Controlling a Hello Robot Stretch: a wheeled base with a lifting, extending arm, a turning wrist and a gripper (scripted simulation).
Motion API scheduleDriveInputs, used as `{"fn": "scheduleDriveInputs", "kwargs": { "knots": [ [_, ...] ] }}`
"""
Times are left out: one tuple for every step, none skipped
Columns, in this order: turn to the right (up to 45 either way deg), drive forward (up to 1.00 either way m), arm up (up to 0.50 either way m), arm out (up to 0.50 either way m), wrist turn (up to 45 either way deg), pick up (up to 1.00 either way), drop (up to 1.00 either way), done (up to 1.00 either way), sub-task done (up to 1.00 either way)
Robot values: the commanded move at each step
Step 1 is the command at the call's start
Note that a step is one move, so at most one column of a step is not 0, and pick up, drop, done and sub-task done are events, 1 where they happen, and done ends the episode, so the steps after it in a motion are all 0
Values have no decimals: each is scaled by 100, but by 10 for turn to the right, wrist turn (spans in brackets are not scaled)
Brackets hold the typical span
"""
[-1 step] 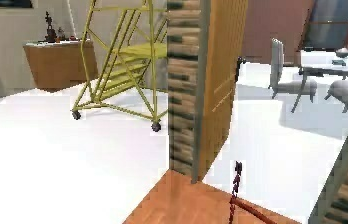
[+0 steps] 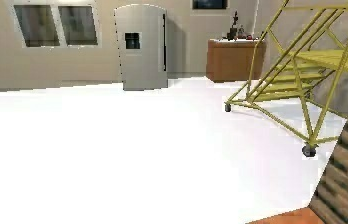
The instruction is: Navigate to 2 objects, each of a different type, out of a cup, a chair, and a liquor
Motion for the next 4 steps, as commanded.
{"fn": "scheduleDriveInputs", "kwargs": {
  "knots": [
    [-450,0,0,0,0,0,0,0,0],
    [-450,0,0,0,0,0,0,0,0],
    [-120,0,0,0,0,0,0,0,0],
    [0,10,0,0,0,0,0,0,0]
  ]
}}
